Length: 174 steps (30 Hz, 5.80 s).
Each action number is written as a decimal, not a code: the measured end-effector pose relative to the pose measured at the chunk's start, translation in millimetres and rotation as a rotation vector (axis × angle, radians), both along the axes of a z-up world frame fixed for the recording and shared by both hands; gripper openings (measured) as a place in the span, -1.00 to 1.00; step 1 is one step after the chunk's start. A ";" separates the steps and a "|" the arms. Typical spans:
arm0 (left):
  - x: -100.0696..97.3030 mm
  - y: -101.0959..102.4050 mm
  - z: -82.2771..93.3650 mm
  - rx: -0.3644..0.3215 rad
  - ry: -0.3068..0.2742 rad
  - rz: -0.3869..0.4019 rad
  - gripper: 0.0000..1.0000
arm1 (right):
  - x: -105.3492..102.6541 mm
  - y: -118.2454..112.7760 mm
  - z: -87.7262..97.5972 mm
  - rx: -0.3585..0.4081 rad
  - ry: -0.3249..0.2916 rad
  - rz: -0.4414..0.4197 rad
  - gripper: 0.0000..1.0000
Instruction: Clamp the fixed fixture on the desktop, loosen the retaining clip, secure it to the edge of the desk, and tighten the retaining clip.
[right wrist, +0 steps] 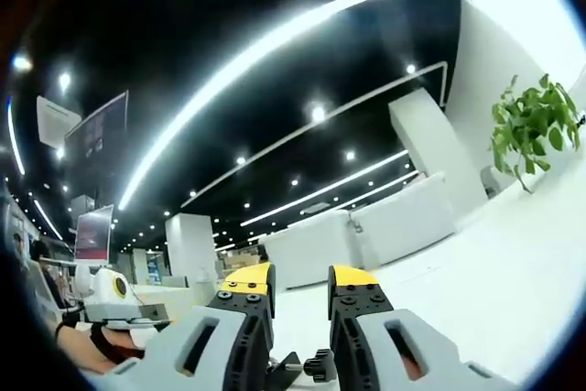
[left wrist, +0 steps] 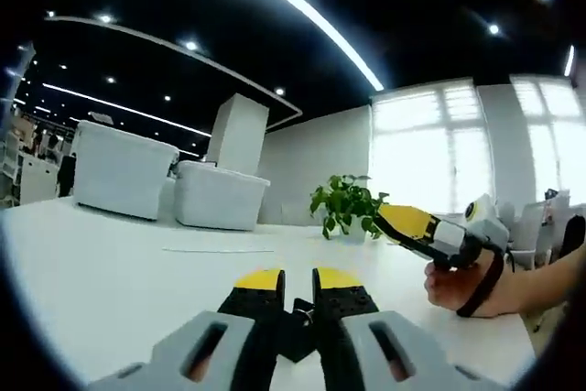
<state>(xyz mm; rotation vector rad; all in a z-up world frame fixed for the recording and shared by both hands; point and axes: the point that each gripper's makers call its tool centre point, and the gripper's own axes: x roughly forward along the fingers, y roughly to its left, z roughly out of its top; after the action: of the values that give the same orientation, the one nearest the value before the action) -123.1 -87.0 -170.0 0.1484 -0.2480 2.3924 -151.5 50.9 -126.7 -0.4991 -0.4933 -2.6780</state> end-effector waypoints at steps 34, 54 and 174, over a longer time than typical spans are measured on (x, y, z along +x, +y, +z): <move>-46.4 -9.3 -36.4 -0.201 -0.070 0.071 -0.56 | -15.0 10.2 -0.2 -0.018 -0.011 -0.015 -0.57; -39.1 -2.9 -46.9 -0.292 -0.090 0.101 -0.52 | -16.9 16.0 -2.4 -0.062 -0.035 -0.029 -0.58; -72.6 -8.5 -77.8 -0.430 -0.135 0.105 -0.87 | -18.9 -72.7 -96.9 0.528 -0.271 0.263 -0.62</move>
<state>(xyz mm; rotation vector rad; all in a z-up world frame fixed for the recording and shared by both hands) -195.7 -95.5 -247.8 -0.2049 0.2199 2.5024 -170.4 -21.8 -223.6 0.0765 0.0864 -2.4846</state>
